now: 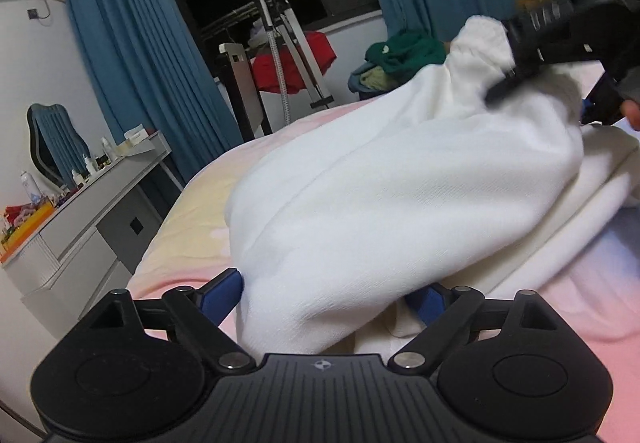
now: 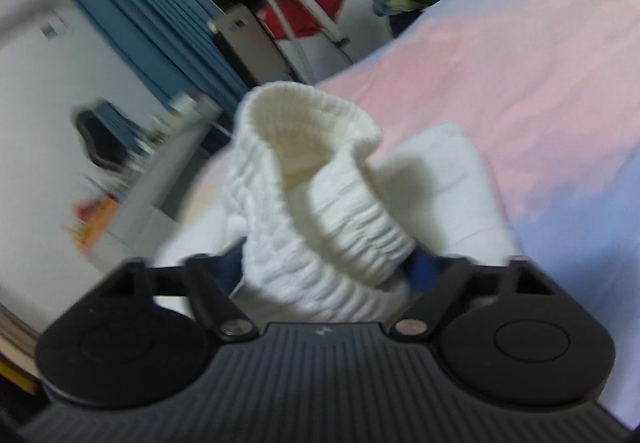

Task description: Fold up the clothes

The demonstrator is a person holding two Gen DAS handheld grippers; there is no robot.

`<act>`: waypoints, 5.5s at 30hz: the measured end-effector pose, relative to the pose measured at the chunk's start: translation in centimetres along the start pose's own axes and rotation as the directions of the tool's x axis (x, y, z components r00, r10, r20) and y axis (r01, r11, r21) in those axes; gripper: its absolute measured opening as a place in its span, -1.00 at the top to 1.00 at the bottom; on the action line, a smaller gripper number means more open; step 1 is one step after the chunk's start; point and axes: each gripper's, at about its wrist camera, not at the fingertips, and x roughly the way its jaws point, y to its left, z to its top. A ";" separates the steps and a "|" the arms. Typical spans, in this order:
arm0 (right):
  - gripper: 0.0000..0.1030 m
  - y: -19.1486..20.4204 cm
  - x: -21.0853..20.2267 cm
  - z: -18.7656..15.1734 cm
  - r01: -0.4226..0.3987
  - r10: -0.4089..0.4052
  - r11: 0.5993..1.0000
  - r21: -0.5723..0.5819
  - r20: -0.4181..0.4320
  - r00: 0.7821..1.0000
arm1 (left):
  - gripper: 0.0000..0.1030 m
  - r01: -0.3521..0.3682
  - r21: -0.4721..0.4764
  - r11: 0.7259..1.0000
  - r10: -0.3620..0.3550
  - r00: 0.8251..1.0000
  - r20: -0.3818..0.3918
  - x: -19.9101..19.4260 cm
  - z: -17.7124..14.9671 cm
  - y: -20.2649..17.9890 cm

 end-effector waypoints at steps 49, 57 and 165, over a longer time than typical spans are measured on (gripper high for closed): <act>-1.00 -7.2 -3.5 -4.6 -0.067 0.090 0.954 0.292 -0.066 0.994 | -0.79 0.009 -0.382 0.924 -0.042 0.996 -0.077 2.4 -0.5 5.7; -0.45 -5.8 -4.8 -4.5 0.024 -0.006 0.969 0.244 -0.077 0.997 | -0.79 0.114 -0.428 0.896 -0.177 0.978 -0.110 1.3 -0.4 6.7; -0.31 -28.8 -34.6 2.9 0.343 -0.506 0.712 0.613 0.109 0.855 | -0.53 0.734 -0.184 0.654 -0.755 0.647 -0.103 1.4 24.6 -29.8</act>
